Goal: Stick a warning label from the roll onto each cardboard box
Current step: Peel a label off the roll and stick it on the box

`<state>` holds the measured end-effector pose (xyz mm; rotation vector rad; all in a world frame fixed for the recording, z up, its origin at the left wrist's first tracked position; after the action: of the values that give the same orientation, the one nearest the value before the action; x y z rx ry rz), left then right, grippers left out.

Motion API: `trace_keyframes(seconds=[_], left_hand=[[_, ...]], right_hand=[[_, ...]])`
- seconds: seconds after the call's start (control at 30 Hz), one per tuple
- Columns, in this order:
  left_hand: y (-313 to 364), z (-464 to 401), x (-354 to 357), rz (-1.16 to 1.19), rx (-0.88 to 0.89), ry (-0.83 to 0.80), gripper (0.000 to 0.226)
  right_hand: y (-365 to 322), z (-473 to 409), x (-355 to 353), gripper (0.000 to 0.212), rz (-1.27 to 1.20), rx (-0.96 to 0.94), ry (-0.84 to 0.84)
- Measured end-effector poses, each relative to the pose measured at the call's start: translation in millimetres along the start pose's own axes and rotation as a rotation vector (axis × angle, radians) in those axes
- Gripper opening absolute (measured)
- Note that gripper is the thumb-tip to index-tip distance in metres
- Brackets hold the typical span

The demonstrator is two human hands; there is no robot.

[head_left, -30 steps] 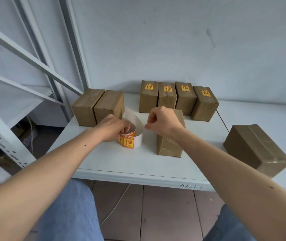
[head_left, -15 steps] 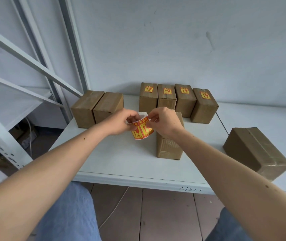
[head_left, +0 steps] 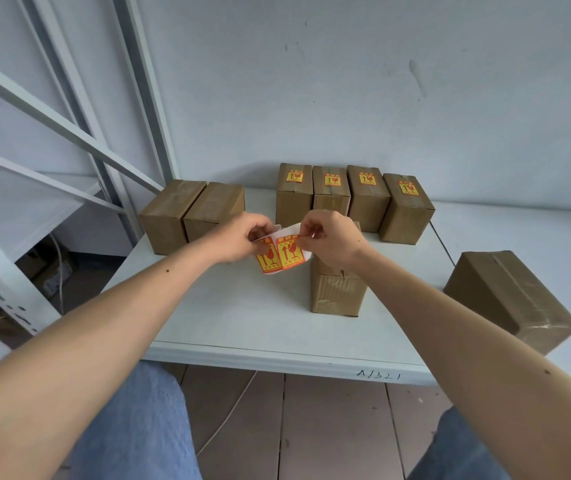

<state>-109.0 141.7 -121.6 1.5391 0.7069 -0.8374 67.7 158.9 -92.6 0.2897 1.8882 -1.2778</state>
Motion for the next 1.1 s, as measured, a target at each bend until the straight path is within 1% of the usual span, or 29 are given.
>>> trace_keyframes(seconds=[0.07, 0.13, 0.23, 0.3, 0.37, 0.47, 0.53, 0.6, 0.7, 0.8, 0.87, 0.97, 1.1], left_hand=[[-7.0, -0.7, -1.1, -0.067, -0.032, 0.024, 0.016], [-13.0, 0.7, -2.2, -0.195, -0.061, 0.044, 0.017], [-12.9, 7.4, -1.3, -0.564, -0.052, 0.039, 0.021], [-11.2, 10.4, 3.1, -0.692, -0.047, -0.016, 0.023], [-11.0, 10.7, 7.9, -0.733, -0.053, -0.112, 0.024], [-8.6, 8.1, 7.9, -0.712, -0.055, -0.198, 0.025], [-4.2, 6.4, 3.9, -0.718, -0.055, -0.241, 0.033], [1.5, 4.4, -0.9, -0.714, -0.07, -0.266, 0.043], [16.5, -0.5, -5.3, -0.592, -0.08, -0.193, 0.048], [33.3, -7.0, 2.3, -0.327, -0.077, -0.093, 0.052], [43.5, -9.7, 11.6, -0.199, -0.095, -0.056, 0.055], [54.0, -13.0, 25.6, -0.183, -0.128, -0.055, 0.061], [58.0, -15.6, 40.8, -0.2, -0.165, -0.098, 0.065]], right_hand=[[2.0, 1.1, -4.8, 0.01, -0.047, 0.019, -0.003], [7.8, 0.5, -14.2, 0.01, -0.168, 0.082, 0.048], [23.2, -0.1, -35.7, 0.01, -0.417, 0.247, 0.161], [35.1, 1.3, -49.5, 0.009, -0.503, 0.344, 0.198], [45.7, 2.8, -58.3, 0.008, -0.507, 0.414, 0.194], [57.4, 3.5, -61.7, 0.01, -0.463, 0.479, 0.142], [61.6, 3.5, -61.1, 0.009, -0.406, 0.494, 0.096], [64.4, 2.3, -61.0, 0.009, -0.351, 0.47, 0.058], [67.5, 0.4, -59.0, 0.014, -0.304, 0.421, 0.009], [70.8, -1.5, -57.5, 0.019, -0.281, 0.407, 0.0], [73.1, -2.9, -56.7, 0.022, -0.275, 0.409, 0.004], [76.3, -3.5, -55.8, 0.023, -0.257, 0.416, 0.008], [77.5, -4.5, -54.1, 0.026, -0.228, 0.411, 0.012]])
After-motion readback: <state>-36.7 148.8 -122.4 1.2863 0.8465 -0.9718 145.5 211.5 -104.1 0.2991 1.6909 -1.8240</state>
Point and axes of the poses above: each hand's wrist, its own z-axis away from the middle knuckle, its own x-axis out of the palm, y = z × x, the point moved 4 cm from there along -z, towards the middle knuckle, and after that the axes turned 7 degrees about -z, right-handed, at the moved point
